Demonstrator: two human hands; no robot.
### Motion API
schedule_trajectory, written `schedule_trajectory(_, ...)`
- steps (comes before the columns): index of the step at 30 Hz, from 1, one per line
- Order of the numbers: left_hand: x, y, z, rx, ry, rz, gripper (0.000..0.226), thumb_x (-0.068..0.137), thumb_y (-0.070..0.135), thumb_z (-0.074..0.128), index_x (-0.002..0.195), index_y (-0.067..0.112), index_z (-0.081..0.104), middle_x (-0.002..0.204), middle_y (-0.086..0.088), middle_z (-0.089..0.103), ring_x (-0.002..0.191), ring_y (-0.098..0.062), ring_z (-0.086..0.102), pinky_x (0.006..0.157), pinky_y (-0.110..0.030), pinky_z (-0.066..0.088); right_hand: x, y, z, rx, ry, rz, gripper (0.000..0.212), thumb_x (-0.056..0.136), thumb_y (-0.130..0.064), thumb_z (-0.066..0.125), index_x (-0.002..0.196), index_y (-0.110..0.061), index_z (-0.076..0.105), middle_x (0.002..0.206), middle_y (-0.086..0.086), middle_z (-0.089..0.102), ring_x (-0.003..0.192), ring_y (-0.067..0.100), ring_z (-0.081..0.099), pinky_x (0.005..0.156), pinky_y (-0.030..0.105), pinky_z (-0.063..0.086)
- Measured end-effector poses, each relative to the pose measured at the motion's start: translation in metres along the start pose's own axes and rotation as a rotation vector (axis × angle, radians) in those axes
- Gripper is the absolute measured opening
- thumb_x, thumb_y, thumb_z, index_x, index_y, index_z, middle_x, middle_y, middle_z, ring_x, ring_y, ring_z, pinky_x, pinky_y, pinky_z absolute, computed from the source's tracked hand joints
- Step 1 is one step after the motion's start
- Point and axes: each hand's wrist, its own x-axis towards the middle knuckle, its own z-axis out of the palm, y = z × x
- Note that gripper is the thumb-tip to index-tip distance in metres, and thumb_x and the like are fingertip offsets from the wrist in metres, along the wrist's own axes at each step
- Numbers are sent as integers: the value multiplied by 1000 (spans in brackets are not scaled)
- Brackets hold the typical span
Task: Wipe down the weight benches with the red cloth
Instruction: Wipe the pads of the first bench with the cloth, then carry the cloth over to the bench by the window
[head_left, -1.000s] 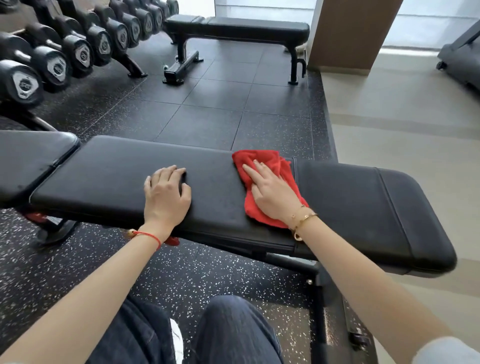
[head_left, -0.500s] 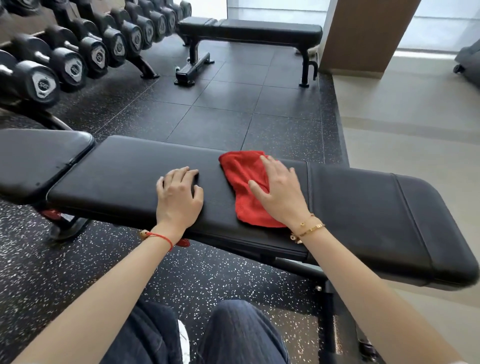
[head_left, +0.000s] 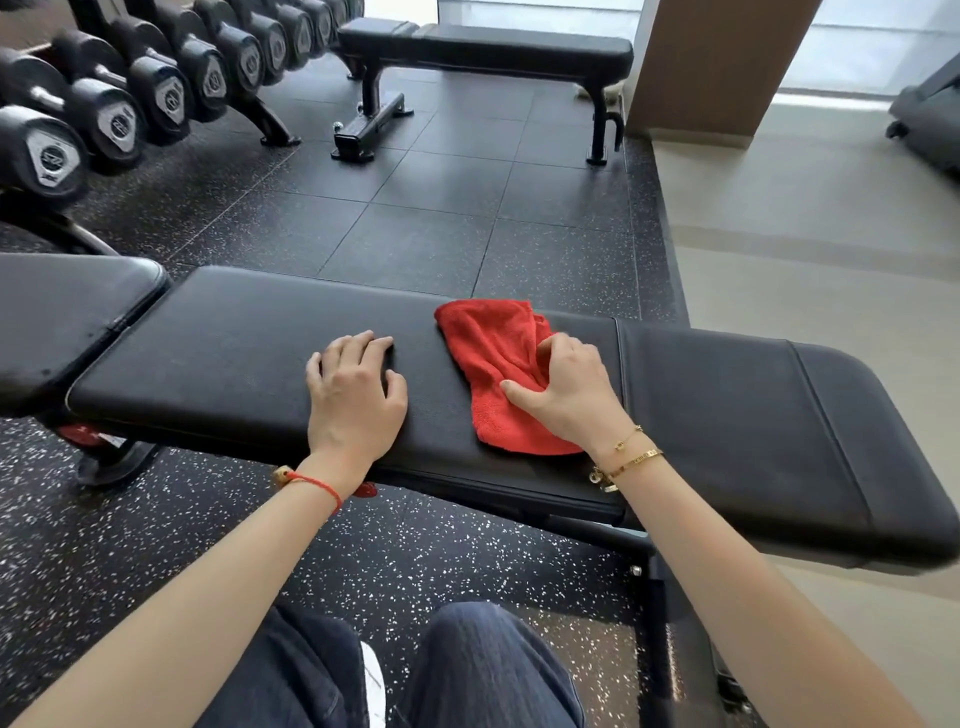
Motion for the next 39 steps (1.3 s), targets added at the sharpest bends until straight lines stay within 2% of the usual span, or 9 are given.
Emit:
schedule_trajectory(4,-1,0,0,-23,12,26,39,91,18,54,129,14,60,139,-6,56,133,-27,43,118,-49,24,11,-9,-1,111,-48,-1,61,75,-32,77,119,-9,43,116,11,55,111,30,52,98,38,41)
schedule_trajectory(7,0,-3,2,-25,27,50,38,89,18,54,125,16,62,135,-4,58,130,-26,47,117,-49,25,24,-10,-6,189,-141,60,66,71,-28,81,121,-12,40,104,6,58,104,26,57,83,31,42)
schedule_trajectory(9,2,-3,1,-15,19,53,39,87,21,51,124,17,62,133,-3,59,128,-26,49,117,-51,26,29,-11,-7,185,-167,64,65,71,-26,81,122,-14,43,108,9,62,105,27,58,83,31,40)
schedule_trajectory(13,0,1,-16,21,-54,56,39,89,20,50,127,16,61,135,-2,59,130,-25,49,117,-52,26,18,-30,-3,152,-56,-34,48,73,-16,71,115,-16,48,83,-6,57,82,25,56,65,27,28)
schedule_trajectory(17,-6,7,-55,14,-137,63,38,89,16,52,125,17,62,133,0,60,129,-23,52,116,-52,28,2,-55,-17,255,-34,-31,47,70,-8,66,113,-20,51,106,-6,61,98,15,59,83,32,45)
schedule_trajectory(20,-6,11,-102,-21,-166,51,37,87,12,54,123,16,63,130,0,62,126,-23,55,115,-51,31,-9,-80,-37,376,-42,13,45,69,-1,66,110,-16,55,105,-3,62,97,15,59,90,33,47)
schedule_trajectory(25,1,33,-203,-80,-235,32,36,85,3,59,120,12,66,124,-3,65,120,-24,59,109,-50,39,-32,-129,-108,497,-66,88,44,69,-2,67,106,-20,53,101,-6,61,91,10,58,82,12,41)
schedule_trajectory(31,25,83,-334,-126,-364,61,34,85,1,61,118,10,67,122,-4,66,118,-25,60,104,-49,44,-60,-184,-234,532,-92,178,45,70,-2,68,106,-23,53,98,-11,62,88,4,58,79,7,40)
schedule_trajectory(39,78,147,-467,-228,-360,159,33,87,2,60,118,12,66,123,-2,65,118,-21,59,105,-45,44,-93,-241,-381,576,60,287,44,72,-2,71,108,-22,54,99,-13,63,91,0,59,81,6,39)
